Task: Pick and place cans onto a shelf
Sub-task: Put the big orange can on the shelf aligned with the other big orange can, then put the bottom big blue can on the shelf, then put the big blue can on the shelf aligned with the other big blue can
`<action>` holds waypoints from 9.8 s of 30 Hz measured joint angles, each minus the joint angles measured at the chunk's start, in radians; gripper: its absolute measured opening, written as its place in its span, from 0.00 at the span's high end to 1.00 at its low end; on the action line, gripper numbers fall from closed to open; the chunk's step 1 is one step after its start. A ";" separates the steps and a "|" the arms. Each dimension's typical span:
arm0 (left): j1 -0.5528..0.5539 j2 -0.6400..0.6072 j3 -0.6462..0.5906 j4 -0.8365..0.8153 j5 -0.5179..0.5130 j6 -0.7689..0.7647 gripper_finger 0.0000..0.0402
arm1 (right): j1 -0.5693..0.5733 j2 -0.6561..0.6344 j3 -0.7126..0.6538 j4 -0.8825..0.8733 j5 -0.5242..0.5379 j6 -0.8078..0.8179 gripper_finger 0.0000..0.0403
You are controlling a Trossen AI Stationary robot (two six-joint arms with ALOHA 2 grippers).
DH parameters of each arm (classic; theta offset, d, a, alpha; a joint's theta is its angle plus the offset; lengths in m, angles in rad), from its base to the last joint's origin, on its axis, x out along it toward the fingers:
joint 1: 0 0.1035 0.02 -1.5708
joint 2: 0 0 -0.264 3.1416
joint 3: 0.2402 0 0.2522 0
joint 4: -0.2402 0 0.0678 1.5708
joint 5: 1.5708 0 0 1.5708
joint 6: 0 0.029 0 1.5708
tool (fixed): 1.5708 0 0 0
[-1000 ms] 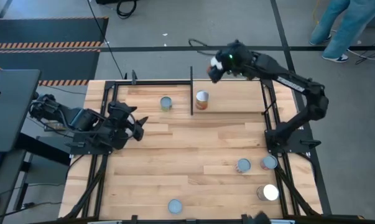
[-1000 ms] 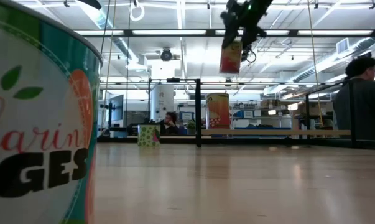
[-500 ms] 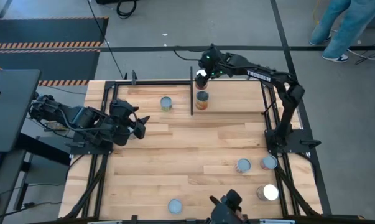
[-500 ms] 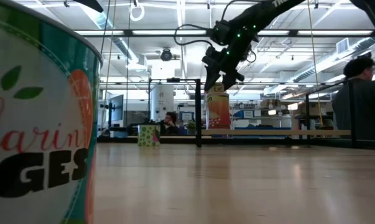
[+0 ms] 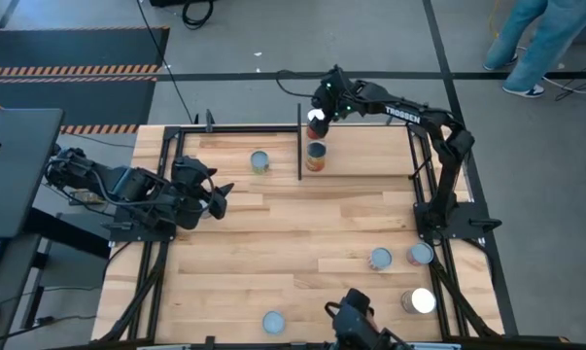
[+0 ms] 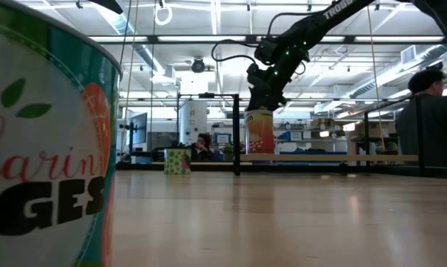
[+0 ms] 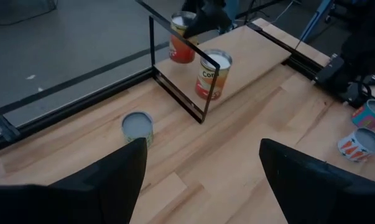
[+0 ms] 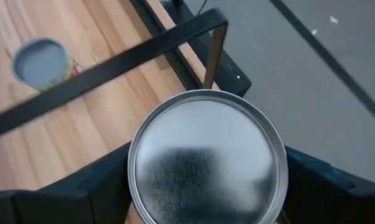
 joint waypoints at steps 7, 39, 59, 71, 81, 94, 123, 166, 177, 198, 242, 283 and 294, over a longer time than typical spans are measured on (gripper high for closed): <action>0.001 0.000 0.000 0.002 0.000 0.005 0.21 | 0.002 0.011 -0.012 0.007 -0.008 -0.009 0.09; 0.001 0.000 0.000 -0.002 -0.052 0.010 0.21 | 0.411 -0.588 -0.008 -0.273 0.070 0.334 0.10; 0.001 0.000 0.000 0.003 0.043 0.008 0.21 | 1.507 -0.369 -0.009 -0.802 0.226 1.092 0.09; 0.001 0.000 0.000 0.003 0.046 0.008 0.21 | 1.760 -0.236 -0.137 -0.727 0.169 1.193 0.01; 0.001 0.000 0.000 0.003 0.046 0.010 0.21 | 1.878 -0.298 -0.375 -0.517 0.207 1.198 0.01; 0.001 0.000 0.000 0.003 0.046 0.010 0.21 | 1.888 -0.301 -0.515 -0.415 0.120 1.136 0.01; 0.001 0.000 0.000 0.003 0.046 0.009 0.21 | 1.300 -0.553 -0.247 -0.792 0.312 0.970 0.22; 0.001 0.000 0.000 0.003 0.046 0.009 0.21 | -0.279 -0.225 -0.253 -0.428 0.134 0.482 0.21; 0.001 0.000 0.000 0.004 0.046 0.009 0.21 | -0.292 -0.219 -0.255 -0.422 0.125 0.479 0.13; 0.001 0.000 0.000 0.004 0.046 0.009 0.21 | -0.193 -0.383 -0.128 -0.567 0.240 0.520 0.12; 0.082 0.054 -0.203 -0.293 0.481 -0.552 0.21 | 1.315 -0.333 -0.122 -0.358 0.364 0.865 0.12; 0.397 0.035 -0.529 -0.167 0.478 -0.603 0.50 | 1.116 -0.355 -0.122 -0.355 0.373 0.857 0.12; 0.396 0.035 -0.529 0.142 0.487 -0.467 0.84 | 1.112 -0.355 -0.122 -0.355 0.373 0.856 0.12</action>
